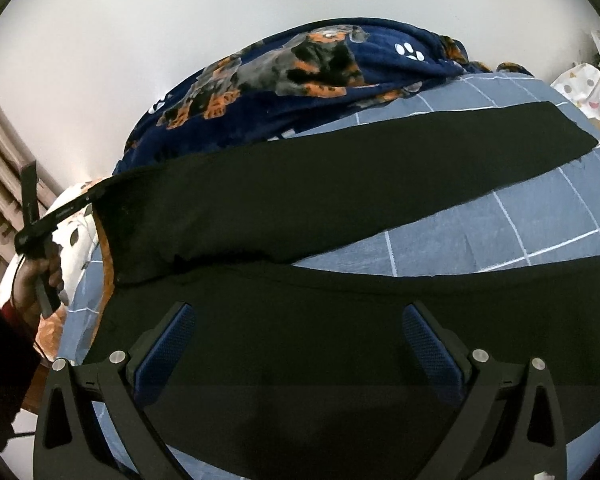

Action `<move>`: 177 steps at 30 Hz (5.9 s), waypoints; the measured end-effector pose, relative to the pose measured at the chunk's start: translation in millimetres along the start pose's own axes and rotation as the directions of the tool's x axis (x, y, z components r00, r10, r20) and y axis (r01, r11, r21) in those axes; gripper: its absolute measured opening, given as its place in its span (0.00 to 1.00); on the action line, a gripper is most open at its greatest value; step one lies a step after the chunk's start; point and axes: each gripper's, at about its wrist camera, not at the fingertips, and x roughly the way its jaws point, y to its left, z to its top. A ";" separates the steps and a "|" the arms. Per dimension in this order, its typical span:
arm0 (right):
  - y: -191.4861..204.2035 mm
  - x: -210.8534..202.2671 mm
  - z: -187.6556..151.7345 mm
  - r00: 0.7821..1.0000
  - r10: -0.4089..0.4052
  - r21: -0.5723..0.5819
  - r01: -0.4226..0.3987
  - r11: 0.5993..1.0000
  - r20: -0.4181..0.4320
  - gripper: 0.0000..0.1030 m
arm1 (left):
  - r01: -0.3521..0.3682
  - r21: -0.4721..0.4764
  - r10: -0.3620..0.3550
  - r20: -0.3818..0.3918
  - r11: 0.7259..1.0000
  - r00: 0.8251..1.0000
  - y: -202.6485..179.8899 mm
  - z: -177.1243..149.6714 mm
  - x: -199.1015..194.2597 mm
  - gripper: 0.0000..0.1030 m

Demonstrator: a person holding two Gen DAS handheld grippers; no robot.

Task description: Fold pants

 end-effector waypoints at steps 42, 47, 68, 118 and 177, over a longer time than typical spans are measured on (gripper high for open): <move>-10.7 136.1 128.1 0.854 0.520 0.667 -0.393 0.633 0.009 1.00 | 0.032 0.051 -0.035 0.061 0.998 0.998 -54.8 -91.8 -112.5 0.10; -10.7 167.9 142.0 0.867 0.493 0.665 -0.329 0.671 -0.070 0.34 | 0.054 0.008 -0.054 0.033 0.999 0.998 -52.8 -101.0 -111.6 0.11; 4.9 52.0 -49.2 0.873 0.438 0.514 -0.280 0.811 -0.214 0.06 | -0.010 -0.136 -0.010 -0.146 0.991 0.989 -13.8 -177.8 -122.1 0.13; -224.1 -37.6 -65.9 0.941 0.230 0.748 -0.338 0.572 0.249 0.40 | 0.139 -0.177 -0.190 -0.312 0.974 0.931 -113.5 -193.6 -68.5 0.16; -402.6 -187.8 -124.1 0.922 -0.113 0.807 -0.260 0.530 0.371 0.30 | 0.162 -0.210 -0.219 -0.286 0.964 0.933 -108.4 -194.8 -67.7 0.16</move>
